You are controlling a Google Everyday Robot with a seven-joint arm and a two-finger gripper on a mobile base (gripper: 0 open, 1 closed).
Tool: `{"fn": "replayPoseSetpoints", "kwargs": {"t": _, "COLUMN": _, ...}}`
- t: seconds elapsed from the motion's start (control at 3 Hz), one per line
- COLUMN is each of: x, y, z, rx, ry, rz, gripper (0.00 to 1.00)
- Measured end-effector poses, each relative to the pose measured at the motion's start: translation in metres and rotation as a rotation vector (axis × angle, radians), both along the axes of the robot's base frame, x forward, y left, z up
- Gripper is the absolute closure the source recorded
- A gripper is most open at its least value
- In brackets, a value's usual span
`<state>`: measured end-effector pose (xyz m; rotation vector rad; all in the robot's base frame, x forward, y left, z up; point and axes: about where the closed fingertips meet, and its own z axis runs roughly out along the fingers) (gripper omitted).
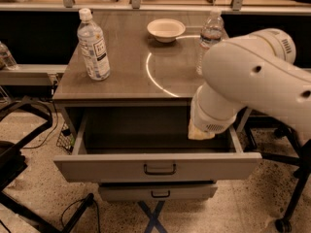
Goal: Open top drawer
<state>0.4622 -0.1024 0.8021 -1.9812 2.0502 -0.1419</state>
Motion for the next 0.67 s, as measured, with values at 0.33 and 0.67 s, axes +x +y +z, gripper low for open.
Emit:
{"fn": "replayPoseSetpoints", "kwargs": {"t": 0.33, "x": 0.037, "y": -0.017, "z": -0.010, "rx": 0.017, "ry": -0.006, "rz": -0.007, "gripper": 1.00}}
{"fn": "replayPoseSetpoints", "kwargs": {"t": 0.67, "x": 0.064, "y": -0.028, "z": -0.054, "rx": 0.025, "ry": 0.032, "rz": -0.006, "gripper": 1.00}}
